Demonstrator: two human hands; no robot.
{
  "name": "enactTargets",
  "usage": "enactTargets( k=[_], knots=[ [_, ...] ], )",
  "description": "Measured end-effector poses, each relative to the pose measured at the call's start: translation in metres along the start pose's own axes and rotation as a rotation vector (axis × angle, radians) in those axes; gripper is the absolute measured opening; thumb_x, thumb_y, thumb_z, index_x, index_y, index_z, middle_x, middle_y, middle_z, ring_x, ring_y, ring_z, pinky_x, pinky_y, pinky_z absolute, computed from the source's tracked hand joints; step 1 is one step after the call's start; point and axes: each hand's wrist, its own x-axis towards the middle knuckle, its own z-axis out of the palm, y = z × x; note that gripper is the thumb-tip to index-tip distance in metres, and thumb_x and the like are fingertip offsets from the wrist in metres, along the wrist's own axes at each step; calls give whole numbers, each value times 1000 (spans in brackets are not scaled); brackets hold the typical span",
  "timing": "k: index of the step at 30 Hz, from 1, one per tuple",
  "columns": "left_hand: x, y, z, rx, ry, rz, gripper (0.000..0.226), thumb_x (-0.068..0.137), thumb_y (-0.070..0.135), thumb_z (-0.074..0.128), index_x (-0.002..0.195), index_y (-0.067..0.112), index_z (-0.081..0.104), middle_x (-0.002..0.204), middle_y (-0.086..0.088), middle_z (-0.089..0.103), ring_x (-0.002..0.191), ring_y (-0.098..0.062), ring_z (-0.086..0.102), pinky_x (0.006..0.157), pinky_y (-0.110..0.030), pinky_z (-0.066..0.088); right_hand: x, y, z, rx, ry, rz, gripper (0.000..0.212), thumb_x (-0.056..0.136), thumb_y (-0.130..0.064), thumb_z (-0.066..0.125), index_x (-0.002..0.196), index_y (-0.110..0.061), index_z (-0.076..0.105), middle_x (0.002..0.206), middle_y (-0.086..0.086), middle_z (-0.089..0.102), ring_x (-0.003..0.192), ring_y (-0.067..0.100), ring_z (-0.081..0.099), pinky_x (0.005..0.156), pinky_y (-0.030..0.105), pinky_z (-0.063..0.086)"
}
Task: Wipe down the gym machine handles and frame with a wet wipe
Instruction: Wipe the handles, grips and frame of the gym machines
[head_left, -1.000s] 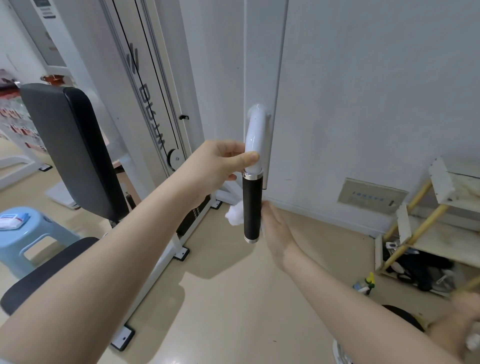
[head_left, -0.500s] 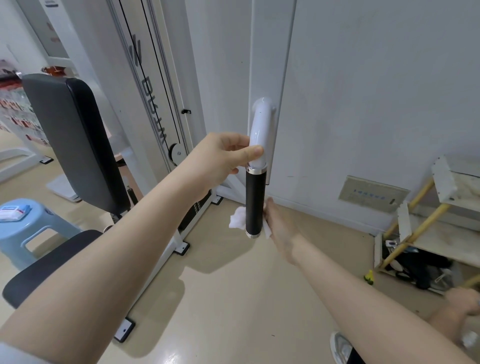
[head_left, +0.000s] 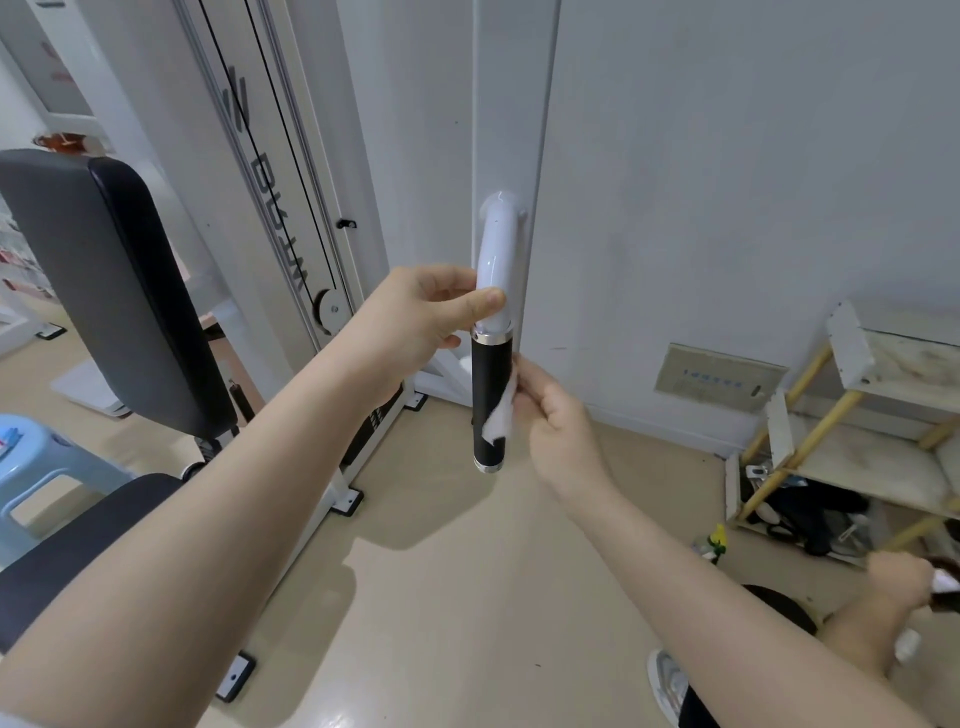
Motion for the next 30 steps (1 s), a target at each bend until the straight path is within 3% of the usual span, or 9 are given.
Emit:
enactTargets(
  k=[5, 9, 16, 18, 21, 23, 25, 28, 30],
  knots=[
    [1, 0, -6, -4, -24, -5, 5, 86, 26, 63, 89, 26, 66, 78, 11, 68, 69, 0, 62, 86, -31, 50, -4, 10, 26, -154, 248, -91, 43, 93, -15, 50, 133, -27, 48, 117, -11, 62, 105, 7, 59, 92, 17, 43],
    [1, -1, -9, 6, -43, -15, 4, 86, 27, 63, 88, 26, 65, 83, 8, 67, 75, -4, 61, 82, -28, 50, -13, 26, 33, -124, 216, 53, 27, 88, -11, 55, 113, -19, 59, 96, 7, 71, 90, 24, 64, 68, 9, 46],
    [5, 0, -16, 9, -109, -6, 6, 85, 27, 64, 89, 23, 67, 80, 8, 68, 72, -4, 60, 73, -19, 45, 7, -16, 41, -58, 377, -37, 29, 82, -11, 66, 104, -22, 51, 100, -11, 60, 83, -6, 55, 70, 5, 41],
    [6, 0, -17, 8, -125, 7, 5, 85, 25, 64, 88, 22, 67, 77, 9, 68, 67, 0, 60, 66, -12, 44, 4, -5, 43, -50, 358, 4, 30, 80, -16, 69, 101, -27, 52, 98, -9, 62, 84, -3, 58, 65, 5, 43],
    [7, 0, -17, -16, -145, 29, 2, 85, 21, 64, 86, 21, 66, 71, 11, 67, 59, 6, 59, 58, -4, 41, -5, 17, 45, -118, 330, 138, 26, 66, -38, 69, 87, -37, 55, 90, 0, 67, 84, 22, 64, 72, 32, 56],
    [9, -2, -18, -20, -151, 37, 2, 85, 22, 64, 86, 20, 66, 69, 13, 66, 58, 7, 59, 58, -2, 40, -3, 13, 43, -110, 328, 155, 24, 65, -35, 72, 82, -38, 56, 89, -2, 68, 85, 20, 65, 70, 29, 56],
    [10, -2, -19, -30, -158, 36, 4, 85, 22, 65, 87, 19, 67, 70, 12, 67, 59, 6, 59, 58, -3, 41, 4, -4, 42, -86, 358, 69, 28, 73, -21, 74, 91, -35, 59, 90, -9, 68, 85, 12, 63, 67, 13, 50],
    [10, -3, -21, -45, -169, 39, 10, 85, 21, 65, 92, 14, 67, 73, 9, 68, 60, 5, 61, 57, -4, 41, 12, -25, 44, -68, 437, -72, 36, 80, -15, 69, 115, -19, 60, 100, -5, 69, 92, 10, 63, 81, 21, 49],
    [10, -4, -21, -38, -164, 51, 11, 85, 20, 65, 92, 13, 67, 74, 7, 68, 61, 4, 60, 59, -4, 42, 9, -22, 49, -87, 431, -85, 40, 83, -15, 65, 123, -22, 57, 103, -8, 68, 94, 6, 62, 83, 17, 47]
  ],
)
